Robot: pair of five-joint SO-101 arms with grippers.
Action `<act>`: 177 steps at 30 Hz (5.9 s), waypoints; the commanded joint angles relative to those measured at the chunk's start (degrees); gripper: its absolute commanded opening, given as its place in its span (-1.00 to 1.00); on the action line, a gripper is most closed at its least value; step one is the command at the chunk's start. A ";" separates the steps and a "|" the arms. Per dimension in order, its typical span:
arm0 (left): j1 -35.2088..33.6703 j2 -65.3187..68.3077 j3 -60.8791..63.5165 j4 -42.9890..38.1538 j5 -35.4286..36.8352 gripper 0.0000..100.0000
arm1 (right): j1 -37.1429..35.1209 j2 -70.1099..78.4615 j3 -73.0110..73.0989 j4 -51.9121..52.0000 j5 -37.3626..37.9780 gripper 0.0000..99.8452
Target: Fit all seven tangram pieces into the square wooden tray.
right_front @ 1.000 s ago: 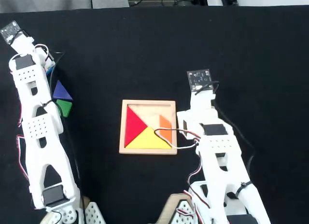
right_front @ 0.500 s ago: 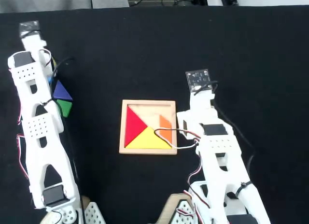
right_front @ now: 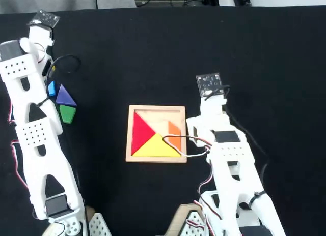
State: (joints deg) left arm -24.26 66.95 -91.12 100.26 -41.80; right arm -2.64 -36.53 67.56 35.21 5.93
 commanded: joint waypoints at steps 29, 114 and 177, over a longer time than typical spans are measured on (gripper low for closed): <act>-5.14 2.55 14.20 -13.98 -2.81 -0.47 | 0.53 -1.80 -0.13 -1.05 0.79 -0.97; 29.41 -60.92 74.07 -2.73 -18.46 -0.75 | 10.81 -2.33 -1.98 -1.49 -6.77 -0.97; 46.55 -51.87 94.90 -40.18 -7.65 -0.47 | 18.73 -2.24 -2.07 -3.96 -11.34 -0.97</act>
State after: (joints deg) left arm 20.04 15.69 7.87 60.88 -52.35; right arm 15.65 -36.53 67.56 32.31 -5.23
